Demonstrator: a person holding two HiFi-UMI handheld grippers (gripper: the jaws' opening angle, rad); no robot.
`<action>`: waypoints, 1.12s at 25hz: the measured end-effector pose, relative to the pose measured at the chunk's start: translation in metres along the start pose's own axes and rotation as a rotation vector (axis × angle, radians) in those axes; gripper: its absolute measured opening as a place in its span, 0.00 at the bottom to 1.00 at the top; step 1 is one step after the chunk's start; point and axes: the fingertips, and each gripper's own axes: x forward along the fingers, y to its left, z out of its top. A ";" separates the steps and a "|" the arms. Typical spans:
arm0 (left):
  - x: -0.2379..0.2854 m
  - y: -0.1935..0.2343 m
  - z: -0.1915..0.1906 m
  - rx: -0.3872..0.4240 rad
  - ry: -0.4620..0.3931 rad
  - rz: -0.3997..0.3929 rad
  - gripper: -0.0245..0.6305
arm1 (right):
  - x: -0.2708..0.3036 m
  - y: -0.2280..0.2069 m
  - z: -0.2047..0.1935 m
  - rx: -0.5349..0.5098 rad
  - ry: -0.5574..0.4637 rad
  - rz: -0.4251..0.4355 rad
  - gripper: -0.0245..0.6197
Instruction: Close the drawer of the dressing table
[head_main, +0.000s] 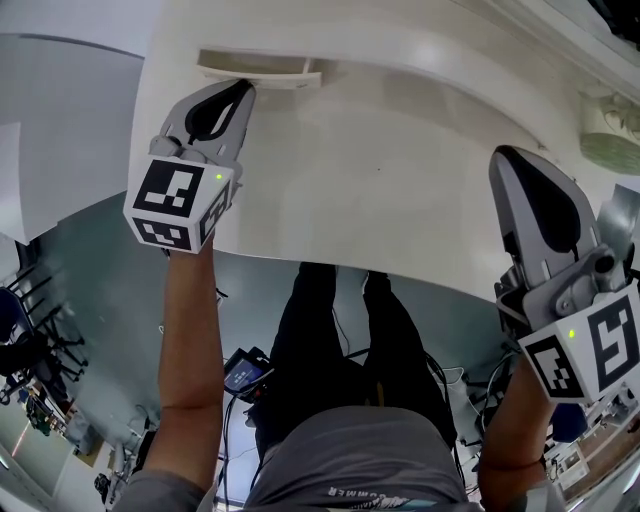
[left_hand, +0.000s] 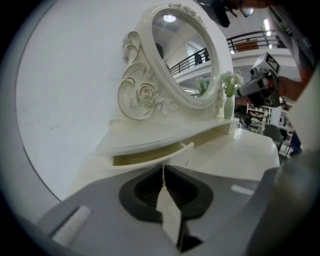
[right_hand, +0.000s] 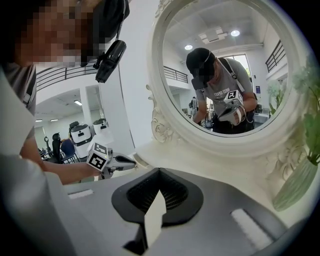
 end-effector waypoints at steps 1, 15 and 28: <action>0.002 0.001 0.000 0.001 0.001 -0.002 0.06 | 0.000 -0.001 0.000 0.002 0.000 -0.004 0.04; 0.041 0.011 0.008 0.017 -0.012 0.004 0.09 | -0.011 -0.019 -0.008 0.027 -0.009 -0.057 0.04; 0.032 0.003 0.012 -0.040 0.001 -0.013 0.14 | -0.037 -0.014 0.010 0.001 -0.053 -0.055 0.04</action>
